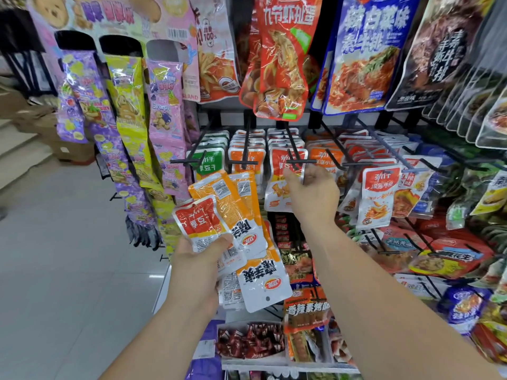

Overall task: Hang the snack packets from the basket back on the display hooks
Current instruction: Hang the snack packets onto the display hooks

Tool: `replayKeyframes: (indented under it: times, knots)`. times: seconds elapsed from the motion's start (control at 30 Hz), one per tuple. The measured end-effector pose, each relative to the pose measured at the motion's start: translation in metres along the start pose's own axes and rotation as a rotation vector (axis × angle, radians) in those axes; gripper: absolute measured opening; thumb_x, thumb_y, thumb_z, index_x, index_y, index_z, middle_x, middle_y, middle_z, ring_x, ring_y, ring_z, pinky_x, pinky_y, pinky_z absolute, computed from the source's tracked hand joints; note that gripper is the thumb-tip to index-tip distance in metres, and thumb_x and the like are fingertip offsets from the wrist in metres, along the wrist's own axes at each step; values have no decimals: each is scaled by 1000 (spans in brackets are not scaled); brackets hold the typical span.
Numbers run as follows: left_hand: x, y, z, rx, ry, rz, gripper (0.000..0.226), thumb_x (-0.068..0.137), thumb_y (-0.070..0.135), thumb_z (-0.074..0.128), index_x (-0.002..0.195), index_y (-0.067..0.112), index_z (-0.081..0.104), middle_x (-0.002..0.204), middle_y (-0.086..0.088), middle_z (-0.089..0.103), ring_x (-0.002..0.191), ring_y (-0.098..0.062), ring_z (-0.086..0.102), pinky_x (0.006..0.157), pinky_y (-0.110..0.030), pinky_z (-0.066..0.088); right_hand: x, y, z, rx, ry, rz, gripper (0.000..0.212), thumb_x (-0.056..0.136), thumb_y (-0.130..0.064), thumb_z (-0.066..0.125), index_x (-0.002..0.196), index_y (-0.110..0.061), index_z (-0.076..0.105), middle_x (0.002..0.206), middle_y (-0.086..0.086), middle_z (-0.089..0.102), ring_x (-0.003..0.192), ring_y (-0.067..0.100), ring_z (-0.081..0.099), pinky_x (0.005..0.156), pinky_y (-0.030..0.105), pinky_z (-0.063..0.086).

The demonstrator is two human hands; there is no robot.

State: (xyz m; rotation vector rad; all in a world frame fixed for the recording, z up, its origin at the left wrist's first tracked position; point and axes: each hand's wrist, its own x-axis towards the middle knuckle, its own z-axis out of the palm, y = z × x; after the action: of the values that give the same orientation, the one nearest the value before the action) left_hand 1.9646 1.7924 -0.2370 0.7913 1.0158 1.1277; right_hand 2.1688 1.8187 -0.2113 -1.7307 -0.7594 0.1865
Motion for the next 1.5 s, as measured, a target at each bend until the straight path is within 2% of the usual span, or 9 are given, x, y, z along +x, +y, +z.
replayKeyframes:
  times: [0.2,0.37,0.47,0.73,0.83,0.97,1.13,1.33,1.5]
  knots:
    - [-2,-2,-2,25,-52,20,32,89,-1,76,109,21,65,106,-11,79,93,-35,78,84,-53,56,-67,16,-18,115,21,-99,31,91,-47,70,110,-25,59,111,-6,60,102,12,60,89,37,52]
    - [-10,-10,10,132,-108,108,37,90,0,73,106,33,69,106,1,80,95,-21,77,73,-38,61,-97,-5,-18,124,-478,-29,75,73,-67,80,135,-43,46,133,-17,50,119,-1,52,98,25,46]
    - [-13,-9,14,181,-150,156,41,93,-4,68,110,34,69,102,7,80,87,-10,76,61,-20,56,-95,-5,-16,135,-546,47,78,70,-57,88,133,-49,43,126,-20,62,113,-2,60,96,27,51]
    - [-8,-3,12,272,-266,73,52,86,0,78,119,37,64,115,11,77,113,-14,71,92,-39,58,-89,1,-14,342,-482,142,53,77,-31,91,119,-40,61,106,-18,75,101,6,71,93,41,60]
    - [-7,0,7,167,-236,-26,35,97,13,65,114,43,67,115,5,78,110,-22,73,98,-56,55,-90,0,-16,370,-525,126,48,85,-23,86,113,-47,55,100,-39,68,97,-13,65,81,10,53]
    - [-7,4,0,32,-173,-68,17,108,19,51,115,28,64,103,-3,81,88,-17,79,67,-39,61,-95,-3,-12,396,-575,78,79,91,-19,79,145,-49,30,108,-58,41,89,-43,40,71,-5,39]
    - [-4,4,-11,79,-93,-22,33,94,43,69,126,41,61,129,-2,73,123,-34,66,101,-68,50,-108,-8,5,383,-644,114,72,93,-27,76,150,-51,39,135,-37,49,103,-32,49,74,5,48]
    - [2,9,-22,1,-103,12,24,100,9,66,111,30,67,109,-16,78,107,-44,73,91,-72,55,-121,-12,16,413,-615,157,97,74,-21,94,148,-48,39,129,-20,65,109,-4,67,82,14,54]
    - [7,8,-26,-34,-107,4,16,102,15,66,111,27,69,114,-18,76,104,-45,73,89,-72,55,-120,-8,11,477,-587,284,50,87,-9,82,123,-34,57,107,-10,77,105,13,73,83,27,57]
